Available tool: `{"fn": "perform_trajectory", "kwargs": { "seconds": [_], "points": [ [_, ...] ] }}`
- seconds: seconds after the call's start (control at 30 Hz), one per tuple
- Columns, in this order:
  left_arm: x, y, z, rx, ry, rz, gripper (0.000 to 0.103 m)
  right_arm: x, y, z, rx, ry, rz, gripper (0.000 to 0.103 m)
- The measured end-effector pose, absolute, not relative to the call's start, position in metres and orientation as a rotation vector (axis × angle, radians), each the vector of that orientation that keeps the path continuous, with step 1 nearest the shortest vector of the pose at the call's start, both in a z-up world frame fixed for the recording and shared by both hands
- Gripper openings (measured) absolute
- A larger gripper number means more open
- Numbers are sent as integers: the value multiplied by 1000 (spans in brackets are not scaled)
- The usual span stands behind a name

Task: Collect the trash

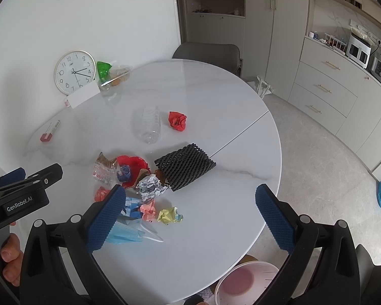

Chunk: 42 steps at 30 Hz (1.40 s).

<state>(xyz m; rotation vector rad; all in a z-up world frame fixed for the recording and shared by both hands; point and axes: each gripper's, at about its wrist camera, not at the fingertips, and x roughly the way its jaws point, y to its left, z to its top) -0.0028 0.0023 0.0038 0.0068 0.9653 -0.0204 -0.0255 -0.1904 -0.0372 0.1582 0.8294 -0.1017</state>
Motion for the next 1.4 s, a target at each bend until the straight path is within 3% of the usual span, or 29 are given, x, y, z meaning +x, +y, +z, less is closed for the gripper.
{"fn": "perform_trajectory", "kwargs": {
  "seconds": [1.03, 1.4],
  "points": [
    [-4, 7, -3, 14, 962, -23, 96, -27, -191, -44, 185, 827, -89, 101],
    [-7, 45, -71, 143, 960, -204, 96, -29, -203, -98, 257, 942, -41, 101]
  ]
}}
